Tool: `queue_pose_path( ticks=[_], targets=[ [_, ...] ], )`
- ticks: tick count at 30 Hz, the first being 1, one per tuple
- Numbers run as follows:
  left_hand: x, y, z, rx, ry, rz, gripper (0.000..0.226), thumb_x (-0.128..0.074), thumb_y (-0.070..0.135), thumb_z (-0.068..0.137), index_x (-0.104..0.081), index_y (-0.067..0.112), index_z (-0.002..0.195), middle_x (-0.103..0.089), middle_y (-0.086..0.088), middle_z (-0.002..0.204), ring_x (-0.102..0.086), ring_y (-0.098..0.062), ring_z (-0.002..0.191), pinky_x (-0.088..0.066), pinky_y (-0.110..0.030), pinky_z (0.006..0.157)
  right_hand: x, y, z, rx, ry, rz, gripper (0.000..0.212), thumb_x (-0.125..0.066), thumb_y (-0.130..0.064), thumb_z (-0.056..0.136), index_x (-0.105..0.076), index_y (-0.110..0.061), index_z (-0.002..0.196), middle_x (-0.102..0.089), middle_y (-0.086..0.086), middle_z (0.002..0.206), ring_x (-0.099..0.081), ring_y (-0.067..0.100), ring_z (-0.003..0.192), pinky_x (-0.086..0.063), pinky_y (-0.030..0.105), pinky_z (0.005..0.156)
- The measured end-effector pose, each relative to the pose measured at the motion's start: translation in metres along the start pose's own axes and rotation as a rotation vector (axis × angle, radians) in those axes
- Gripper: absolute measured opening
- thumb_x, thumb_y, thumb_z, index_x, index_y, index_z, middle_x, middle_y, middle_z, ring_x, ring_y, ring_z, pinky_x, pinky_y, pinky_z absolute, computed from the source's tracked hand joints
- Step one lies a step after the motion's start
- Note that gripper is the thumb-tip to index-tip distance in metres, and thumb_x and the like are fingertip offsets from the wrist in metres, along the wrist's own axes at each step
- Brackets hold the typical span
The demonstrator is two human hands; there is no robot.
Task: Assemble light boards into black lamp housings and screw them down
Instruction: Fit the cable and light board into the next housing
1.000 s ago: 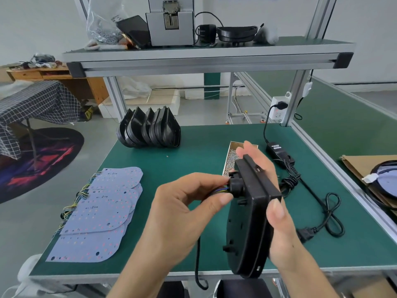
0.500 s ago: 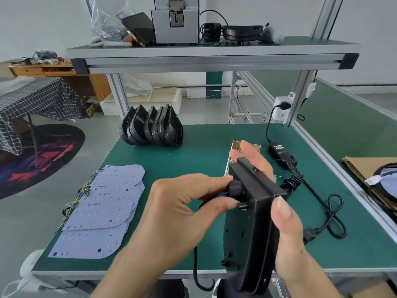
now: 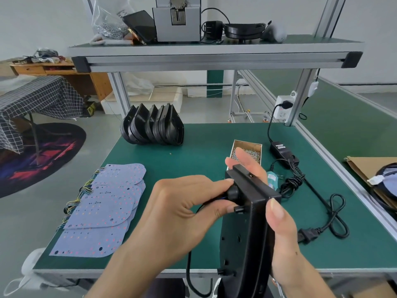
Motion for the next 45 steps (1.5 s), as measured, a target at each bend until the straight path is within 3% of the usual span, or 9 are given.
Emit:
queue_pose_path(
  ticks=[5, 8, 10, 12, 15, 18, 22, 28, 45],
  targets=[
    [-0.002, -0.003, 0.0, 0.021, 0.003, -0.012, 0.029, -0.073, 0.032, 0.09, -0.08, 0.017, 0.114, -0.067, 0.007, 0.077, -0.063, -0.016, 0.071, -0.05, -0.026, 0.067, -0.001, -0.005, -0.001, 0.013, 0.068, -0.004, 0.073, -0.049, -0.058, 0.105, -0.029, -0.017, 0.163, -0.042, 0.012, 0.162, -0.034, 0.033, 0.152, -0.034, 0.048, 0.117],
    [-0.004, -0.007, -0.003, 0.033, 0.0, 0.003, 0.03, -0.072, 0.032, 0.091, -0.08, 0.017, 0.116, -0.067, 0.006, 0.078, -0.063, -0.018, 0.072, -0.051, -0.028, 0.068, 0.008, -0.001, -0.009, 0.032, 0.126, -0.108, 0.072, -0.058, -0.069, 0.096, -0.046, -0.031, 0.156, -0.05, 0.0, 0.158, -0.039, 0.025, 0.15, -0.036, 0.041, 0.12],
    [-0.01, -0.006, -0.007, 0.043, 0.011, 0.009, 0.033, -0.07, 0.033, 0.093, -0.078, 0.018, 0.121, -0.067, 0.009, 0.083, -0.064, -0.014, 0.077, -0.051, -0.023, 0.073, 0.014, 0.011, -0.017, -0.053, 0.181, -0.09, 0.062, -0.071, -0.087, 0.068, -0.071, -0.055, 0.121, -0.072, -0.022, 0.126, -0.062, 0.008, 0.127, -0.051, 0.019, 0.101],
    [-0.013, -0.006, -0.012, 0.1, 0.042, 0.0, 0.036, -0.069, 0.038, 0.093, -0.075, 0.028, 0.127, -0.069, 0.012, 0.088, -0.066, -0.012, 0.083, -0.05, -0.018, 0.078, 0.02, 0.013, -0.02, -0.07, 0.263, -0.071, 0.055, -0.076, -0.092, 0.054, -0.075, -0.062, 0.099, -0.076, -0.027, 0.1, -0.071, -0.004, 0.1, -0.058, 0.014, 0.078],
    [-0.01, -0.016, -0.024, 0.343, 0.027, -0.107, 0.026, -0.062, 0.056, 0.091, -0.073, 0.044, 0.111, -0.071, 0.013, 0.081, -0.064, -0.003, 0.071, -0.047, -0.011, 0.068, 0.016, -0.003, -0.006, 0.053, 0.209, -0.09, 0.077, -0.069, -0.082, 0.076, -0.063, -0.037, 0.138, -0.071, 0.003, 0.12, -0.067, 0.022, 0.111, -0.053, 0.038, 0.1],
    [-0.011, -0.022, -0.029, 0.435, -0.108, -0.118, 0.041, -0.049, 0.068, 0.093, -0.069, 0.032, 0.089, -0.046, 0.012, 0.054, -0.035, -0.005, 0.049, -0.029, -0.02, 0.048, 0.019, -0.016, 0.002, 0.079, 0.067, -0.286, 0.085, -0.059, -0.078, 0.087, -0.05, -0.021, 0.149, -0.045, 0.006, 0.157, -0.044, 0.029, 0.145, -0.034, 0.063, 0.116],
    [-0.011, -0.016, -0.021, 0.427, -0.085, -0.025, 0.035, -0.055, 0.045, 0.102, -0.059, 0.021, 0.078, -0.031, 0.012, 0.051, -0.025, -0.007, 0.048, -0.024, -0.015, 0.046, 0.036, -0.032, 0.011, -0.022, -0.072, -0.496, 0.083, -0.046, -0.088, 0.084, -0.065, -0.029, 0.14, -0.033, -0.009, 0.168, -0.023, 0.014, 0.158, -0.02, 0.056, 0.125],
    [-0.024, 0.002, -0.005, 0.275, -0.14, 0.13, 0.034, -0.054, 0.034, 0.103, -0.054, 0.014, 0.074, -0.047, 0.007, 0.064, -0.042, -0.016, 0.058, -0.034, -0.022, 0.051, 0.038, -0.049, 0.022, -0.176, -0.217, -0.825, 0.014, -0.077, -0.046, 0.088, -0.078, -0.05, 0.102, -0.047, -0.039, 0.147, -0.037, -0.014, 0.142, -0.024, 0.032, 0.122],
    [-0.02, 0.016, -0.002, 0.284, -0.309, 0.156, 0.035, -0.061, 0.043, 0.1, -0.052, 0.024, 0.071, -0.037, 0.007, 0.049, -0.032, -0.014, 0.048, -0.028, -0.024, 0.047, 0.043, -0.041, -0.006, -0.269, -0.131, -0.878, 0.017, -0.081, -0.042, 0.083, -0.073, -0.047, 0.097, -0.033, -0.049, 0.15, -0.027, -0.023, 0.141, -0.022, 0.016, 0.111]
  ],
)
Point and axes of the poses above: each hand's wrist, its own z-axis towards the middle knuckle, its own x-axis out of the back of the hand, y = z × x, the point moved 5 cm from there along z, towards the middle knuckle
